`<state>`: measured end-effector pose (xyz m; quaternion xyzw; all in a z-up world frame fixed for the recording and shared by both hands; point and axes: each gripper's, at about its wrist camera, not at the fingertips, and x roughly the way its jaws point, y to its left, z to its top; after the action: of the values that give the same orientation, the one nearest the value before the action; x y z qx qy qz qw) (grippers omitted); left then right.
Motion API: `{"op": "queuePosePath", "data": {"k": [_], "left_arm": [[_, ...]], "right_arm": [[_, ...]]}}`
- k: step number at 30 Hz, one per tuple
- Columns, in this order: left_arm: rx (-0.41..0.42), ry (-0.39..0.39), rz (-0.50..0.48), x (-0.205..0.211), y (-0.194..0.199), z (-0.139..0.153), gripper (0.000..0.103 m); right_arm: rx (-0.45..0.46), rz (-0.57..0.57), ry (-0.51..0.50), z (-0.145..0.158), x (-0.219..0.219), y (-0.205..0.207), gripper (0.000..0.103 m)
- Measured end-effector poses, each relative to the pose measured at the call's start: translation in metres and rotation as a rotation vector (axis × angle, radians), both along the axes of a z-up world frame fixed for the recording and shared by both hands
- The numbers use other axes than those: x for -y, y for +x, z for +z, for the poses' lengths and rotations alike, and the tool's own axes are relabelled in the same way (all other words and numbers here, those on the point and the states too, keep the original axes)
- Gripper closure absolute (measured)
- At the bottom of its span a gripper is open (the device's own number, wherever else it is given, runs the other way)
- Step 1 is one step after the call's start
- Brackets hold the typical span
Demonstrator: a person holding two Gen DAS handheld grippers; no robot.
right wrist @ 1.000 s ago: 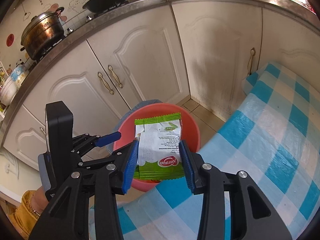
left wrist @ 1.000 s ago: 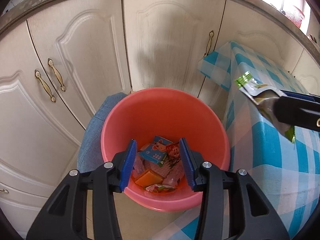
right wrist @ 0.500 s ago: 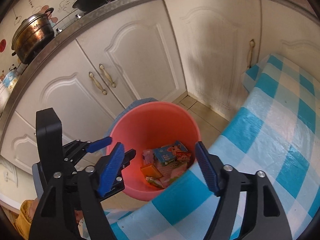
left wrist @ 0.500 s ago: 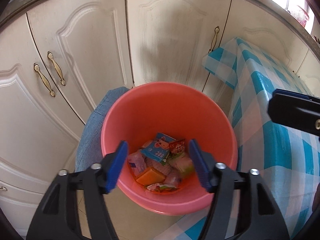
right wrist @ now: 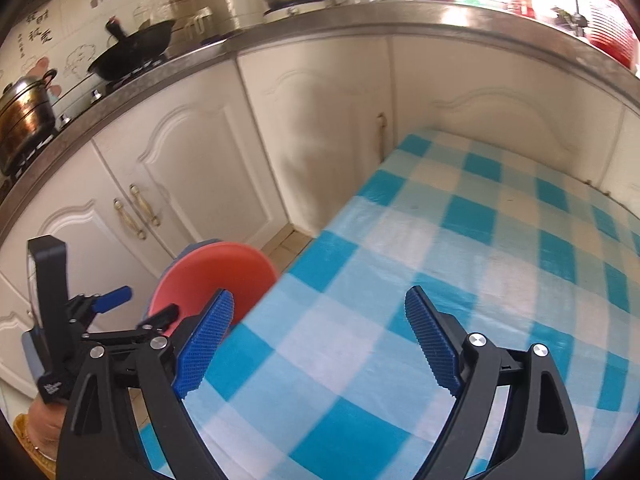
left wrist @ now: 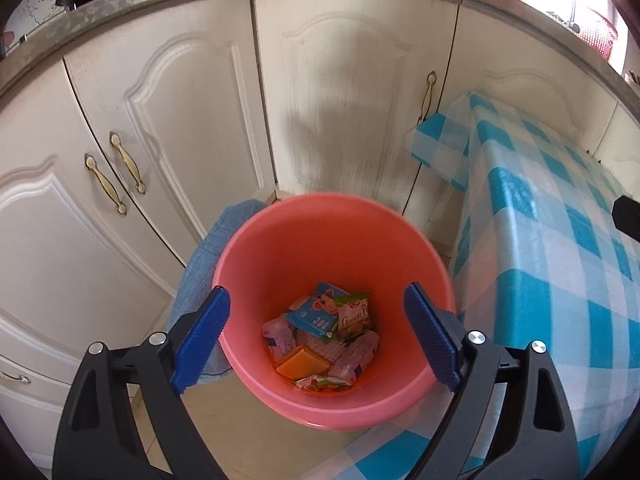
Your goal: Collect trash
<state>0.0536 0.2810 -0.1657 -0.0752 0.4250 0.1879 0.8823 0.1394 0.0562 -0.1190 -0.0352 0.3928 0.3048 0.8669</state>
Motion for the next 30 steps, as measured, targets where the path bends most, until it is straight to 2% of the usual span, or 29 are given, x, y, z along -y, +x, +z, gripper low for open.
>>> {"op": "queuePosePath", "data": {"k": [6,8,17,23,30], "left_arm": [[0.088,0.015,-0.025,0.023,-0.004,0.037,0.012],[0.118,0.023,-0.039,0.034,-0.004,0.051,0.008],[0.276,0.055,-0.156,0.108,0.000,0.121,0.005],[0.388,0.075,-0.261,0.172,-0.002,0.167,0.004],[0.479,0.094,-0.358,0.236,-0.014,0.207,0.004]], "right_arm": [[0.037,-0.128,0.017,0.016,0.051,0.000,0.016],[0.057,-0.165,0.012,0.023,0.068,-0.002,0.015],[0.137,-0.367,0.028,0.070,0.150,-0.023,0.015],[0.243,-0.496,0.088,0.116,0.208,-0.053,0.011],[0.430,-0.639,0.112,0.173,0.264,-0.104,0.009]]}}
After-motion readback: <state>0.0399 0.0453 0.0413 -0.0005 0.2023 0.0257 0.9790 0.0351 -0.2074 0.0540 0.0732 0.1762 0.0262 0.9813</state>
